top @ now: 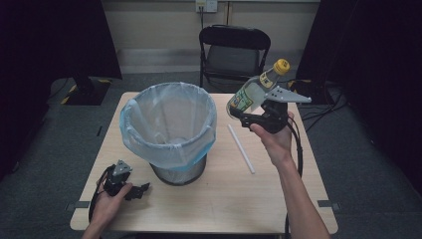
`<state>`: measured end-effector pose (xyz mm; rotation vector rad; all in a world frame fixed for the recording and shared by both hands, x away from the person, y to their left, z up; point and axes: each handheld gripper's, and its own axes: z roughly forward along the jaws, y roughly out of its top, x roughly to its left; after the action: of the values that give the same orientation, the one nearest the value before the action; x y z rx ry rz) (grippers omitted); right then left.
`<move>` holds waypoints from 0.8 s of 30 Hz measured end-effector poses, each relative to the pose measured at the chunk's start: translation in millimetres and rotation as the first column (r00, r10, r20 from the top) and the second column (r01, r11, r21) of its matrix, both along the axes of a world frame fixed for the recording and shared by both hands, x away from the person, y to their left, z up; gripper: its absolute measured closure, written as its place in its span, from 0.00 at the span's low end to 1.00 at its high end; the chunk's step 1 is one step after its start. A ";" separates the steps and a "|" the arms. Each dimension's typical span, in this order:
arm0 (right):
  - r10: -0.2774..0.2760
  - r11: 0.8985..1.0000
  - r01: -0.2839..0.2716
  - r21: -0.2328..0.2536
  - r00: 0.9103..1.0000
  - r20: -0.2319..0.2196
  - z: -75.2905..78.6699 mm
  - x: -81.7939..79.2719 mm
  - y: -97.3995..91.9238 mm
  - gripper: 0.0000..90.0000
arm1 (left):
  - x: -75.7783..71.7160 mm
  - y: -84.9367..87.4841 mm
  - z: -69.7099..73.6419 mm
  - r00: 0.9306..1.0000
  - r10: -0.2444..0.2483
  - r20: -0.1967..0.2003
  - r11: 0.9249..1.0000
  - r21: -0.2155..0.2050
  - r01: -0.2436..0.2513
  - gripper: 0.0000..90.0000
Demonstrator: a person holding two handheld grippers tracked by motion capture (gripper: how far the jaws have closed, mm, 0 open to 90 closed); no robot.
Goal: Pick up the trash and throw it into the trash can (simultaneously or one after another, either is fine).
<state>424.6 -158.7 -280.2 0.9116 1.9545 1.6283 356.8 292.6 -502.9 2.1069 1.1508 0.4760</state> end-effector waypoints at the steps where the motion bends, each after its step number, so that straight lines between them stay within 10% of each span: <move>1: -0.001 1.000 0.001 0.002 1.000 0.008 2.8 0.5 -0.3 0.32 | 0.0 0.1 0.0 1.000 -0.001 0.000 1.000 0.000 0.001 0.00; 24: 0.086 0.996 -0.089 0.025 0.992 0.094 57.6 3.4 32.2 0.32 | 0.0 0.1 0.0 1.000 -0.001 0.000 1.000 0.000 0.001 0.00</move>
<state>428.0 -126.6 -222.7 0.7566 1.9368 1.7202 356.9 292.7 -502.8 2.1076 1.1505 0.4756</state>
